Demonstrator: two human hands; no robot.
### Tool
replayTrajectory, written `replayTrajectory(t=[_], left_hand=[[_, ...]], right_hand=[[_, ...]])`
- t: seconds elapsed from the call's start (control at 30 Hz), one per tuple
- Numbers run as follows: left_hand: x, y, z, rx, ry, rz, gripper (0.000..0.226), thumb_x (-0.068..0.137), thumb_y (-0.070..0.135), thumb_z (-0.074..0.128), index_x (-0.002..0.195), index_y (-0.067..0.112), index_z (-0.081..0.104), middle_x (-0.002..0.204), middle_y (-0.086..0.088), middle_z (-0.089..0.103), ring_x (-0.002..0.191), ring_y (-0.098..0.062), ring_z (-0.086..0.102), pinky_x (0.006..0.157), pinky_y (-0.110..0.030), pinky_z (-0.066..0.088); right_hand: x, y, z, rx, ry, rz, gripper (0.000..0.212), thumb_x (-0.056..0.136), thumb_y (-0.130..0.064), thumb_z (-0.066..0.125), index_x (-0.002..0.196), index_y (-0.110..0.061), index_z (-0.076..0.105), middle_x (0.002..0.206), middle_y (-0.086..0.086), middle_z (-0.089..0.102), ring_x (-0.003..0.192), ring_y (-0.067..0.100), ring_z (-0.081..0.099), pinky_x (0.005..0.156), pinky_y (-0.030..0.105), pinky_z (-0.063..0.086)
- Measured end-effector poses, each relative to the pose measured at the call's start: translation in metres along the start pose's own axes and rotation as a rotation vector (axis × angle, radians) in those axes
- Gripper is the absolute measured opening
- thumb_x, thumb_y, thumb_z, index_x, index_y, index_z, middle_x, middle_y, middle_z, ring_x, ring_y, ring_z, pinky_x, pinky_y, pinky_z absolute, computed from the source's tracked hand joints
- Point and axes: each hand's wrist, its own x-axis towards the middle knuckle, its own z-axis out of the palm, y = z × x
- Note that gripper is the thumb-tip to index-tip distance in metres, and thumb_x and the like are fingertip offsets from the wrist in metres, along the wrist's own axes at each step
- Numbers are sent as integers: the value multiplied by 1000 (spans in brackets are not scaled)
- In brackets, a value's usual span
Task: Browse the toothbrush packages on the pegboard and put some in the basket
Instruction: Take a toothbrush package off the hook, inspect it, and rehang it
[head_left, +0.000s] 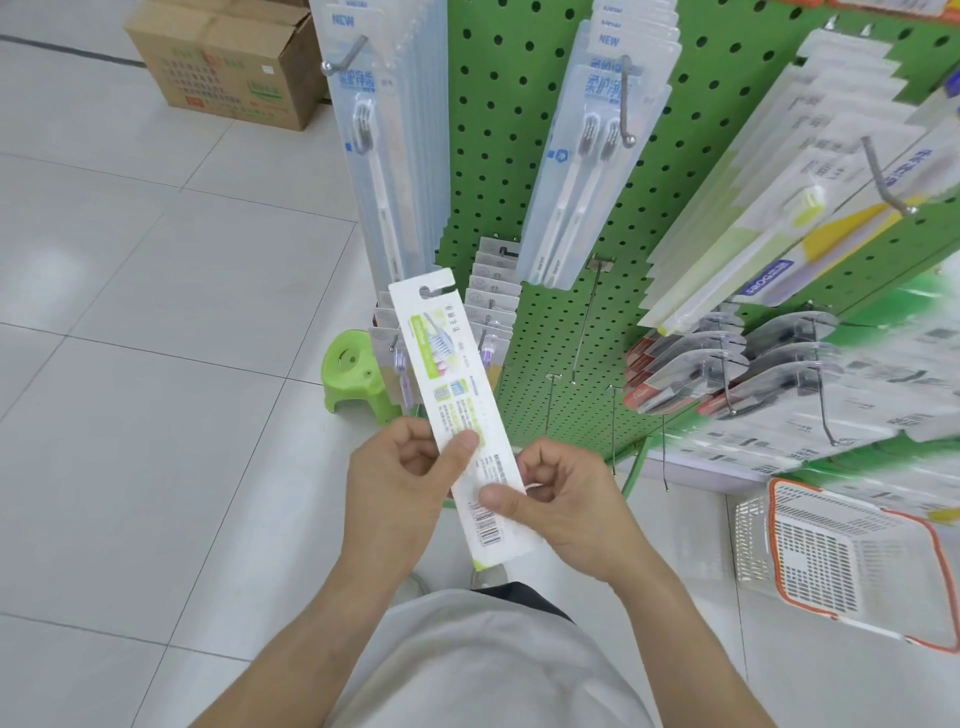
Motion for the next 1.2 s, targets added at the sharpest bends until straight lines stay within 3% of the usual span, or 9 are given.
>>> replayTrajectory(t=[0.17,0.33,0.53,0.7,0.83,0.97,1.03,1.1,1.2], left_hand=[[-7,-3,1,67,-125,18,36,79,4,82,109,14,65,90,2,78,73,-11,71,66,-24,57],[-7,-7,-2,80,-47,70,37,77,3,83,100,27,67,74,13,73,64,-1,63,61,-19,54],[-3,-10,-7,71,-134,34,30,84,2,77,106,21,68,85,-5,74,78,-32,69,54,-32,59],[-4,-5,-8,153,-193,52,35,86,5,76,111,27,67,89,8,75,72,-20,70,59,-29,58],[-15,-2,0,340,-169,158,55,91,20,71,130,49,46,108,28,64,90,-1,66,74,-20,56],[-31,9,8,488,-242,226,68,96,48,56,155,32,27,133,18,50,122,-1,54,100,-30,50],[-29,10,9,472,-213,234,49,99,41,53,144,23,45,115,13,66,106,0,64,92,-28,53],[-25,11,8,445,-150,257,19,102,30,50,110,17,61,78,10,69,74,-1,65,68,-24,51],[-20,12,4,363,-125,237,33,98,34,49,81,8,61,62,-8,60,57,-15,51,56,-32,39]], right_hand=[[-2,9,1,42,37,-3,45,72,-39,91,84,-9,60,92,19,76,76,30,65,70,43,49],[-10,8,-9,29,-178,14,50,72,-3,86,112,-10,57,111,15,73,100,31,72,75,48,61],[-12,1,-10,-26,-185,28,43,77,-1,84,108,-16,60,106,11,76,92,31,73,72,44,60],[-16,2,-9,-29,-176,-11,24,81,-14,81,94,-19,62,111,7,75,97,41,71,78,49,56],[-19,1,2,-177,-34,-74,26,81,-10,79,90,-28,62,99,-5,74,78,18,69,64,32,55],[-25,1,14,-400,38,-297,28,77,-14,79,92,-29,61,91,-16,68,88,16,67,69,35,59],[-27,5,19,-486,50,-402,29,76,-19,80,99,-24,64,95,-13,67,91,16,66,76,33,57],[-27,7,22,-486,66,-458,31,76,-21,84,100,-22,64,100,-10,66,96,15,64,82,30,54],[-29,5,21,-463,84,-462,35,79,-34,83,106,-24,64,108,-12,62,104,12,61,86,24,51]])
